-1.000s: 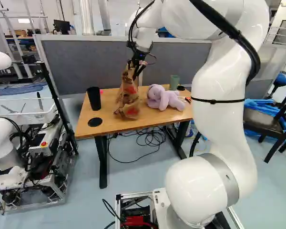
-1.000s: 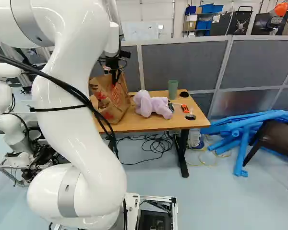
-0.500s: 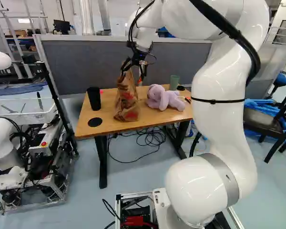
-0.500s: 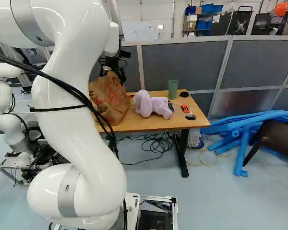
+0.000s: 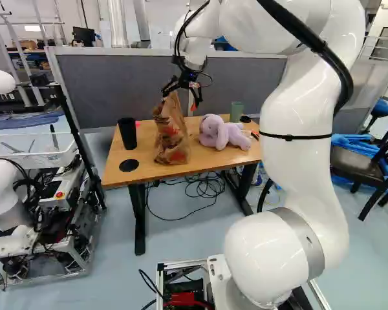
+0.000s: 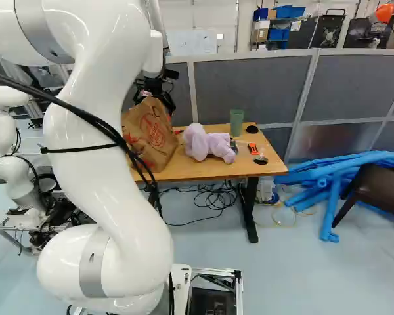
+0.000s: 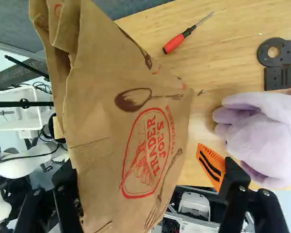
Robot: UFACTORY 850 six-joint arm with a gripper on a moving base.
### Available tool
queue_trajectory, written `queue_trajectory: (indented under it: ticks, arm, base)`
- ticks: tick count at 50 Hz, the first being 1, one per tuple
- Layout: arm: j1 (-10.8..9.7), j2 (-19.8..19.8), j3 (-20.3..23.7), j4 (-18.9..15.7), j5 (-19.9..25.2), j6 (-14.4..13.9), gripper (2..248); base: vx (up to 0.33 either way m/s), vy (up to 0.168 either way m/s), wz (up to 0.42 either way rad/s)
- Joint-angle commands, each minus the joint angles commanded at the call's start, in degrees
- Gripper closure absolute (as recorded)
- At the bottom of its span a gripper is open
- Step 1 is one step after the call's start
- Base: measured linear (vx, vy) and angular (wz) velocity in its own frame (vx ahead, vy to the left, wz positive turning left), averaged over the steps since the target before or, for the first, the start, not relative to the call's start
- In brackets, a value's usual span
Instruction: Pick up the bag on the ground and place it on the table
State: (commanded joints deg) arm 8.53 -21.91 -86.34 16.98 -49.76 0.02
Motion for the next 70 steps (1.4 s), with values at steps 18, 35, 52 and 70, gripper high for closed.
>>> queue_trajectory:
  ticks: [18, 35, 52, 70]
  arm:
    - [0.89, 1.0, 1.28, 0.0, 3.01, 0.0, 3]
    - [2.05, 1.87, 2.37, 0.0, 5.52, 0.0, 3]
    - [2.56, 2.51, 3.16, 0.0, 8.68, 0.0, 3]
    - [2.61, 2.57, 3.23, 0.0, 12.47, 0.0, 3]
  base:
    - [0.0, 0.0, 0.0]
    - [0.0, 0.0, 0.0]
    - [0.0, 0.0, 0.0]
    - [0.0, 0.0, 0.0]
